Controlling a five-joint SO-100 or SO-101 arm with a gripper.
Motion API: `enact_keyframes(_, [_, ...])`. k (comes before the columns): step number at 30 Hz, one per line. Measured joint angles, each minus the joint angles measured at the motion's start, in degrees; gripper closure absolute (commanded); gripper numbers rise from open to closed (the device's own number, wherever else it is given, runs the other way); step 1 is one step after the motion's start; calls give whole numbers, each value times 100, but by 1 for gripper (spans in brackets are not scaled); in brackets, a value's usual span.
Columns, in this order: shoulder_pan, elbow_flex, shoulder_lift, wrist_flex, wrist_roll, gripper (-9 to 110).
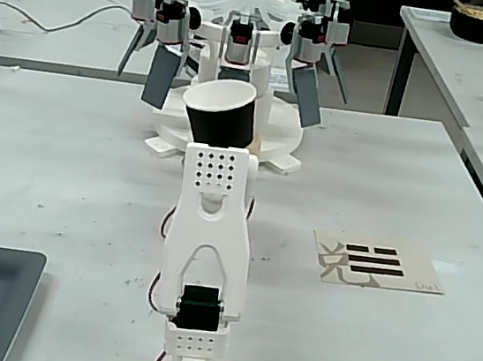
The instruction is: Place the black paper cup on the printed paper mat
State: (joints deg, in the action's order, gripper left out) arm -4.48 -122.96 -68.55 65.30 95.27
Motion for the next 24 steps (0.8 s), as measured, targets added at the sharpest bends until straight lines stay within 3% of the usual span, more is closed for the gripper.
enact_keyframes(24, [0,-2777,-2461,158,-536,91])
